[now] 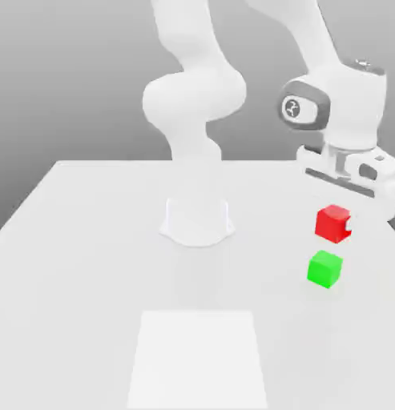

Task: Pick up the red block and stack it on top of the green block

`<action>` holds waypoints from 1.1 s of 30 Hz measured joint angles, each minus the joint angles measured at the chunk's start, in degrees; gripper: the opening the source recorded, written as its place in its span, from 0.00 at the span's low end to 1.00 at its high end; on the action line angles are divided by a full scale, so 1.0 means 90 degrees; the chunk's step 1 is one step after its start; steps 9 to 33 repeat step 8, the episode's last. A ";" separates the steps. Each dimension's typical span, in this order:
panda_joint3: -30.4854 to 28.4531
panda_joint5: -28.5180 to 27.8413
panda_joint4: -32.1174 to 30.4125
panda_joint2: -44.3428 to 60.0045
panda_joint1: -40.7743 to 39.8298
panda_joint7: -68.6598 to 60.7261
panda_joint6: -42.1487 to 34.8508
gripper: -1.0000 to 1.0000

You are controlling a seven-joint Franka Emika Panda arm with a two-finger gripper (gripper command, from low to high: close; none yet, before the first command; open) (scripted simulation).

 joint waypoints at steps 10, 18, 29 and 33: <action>0.0045 -0.0774 0.0024 0.1289 -0.0271 0.0508 0.1247 1.00; 0.0045 -0.0774 0.0024 0.1289 -0.0271 0.0508 0.1247 1.00; 0.0045 -0.0774 0.0024 0.1289 -0.0271 0.0508 0.1247 1.00; 0.0045 -0.0774 0.0024 0.1289 -0.0271 0.0508 0.1247 1.00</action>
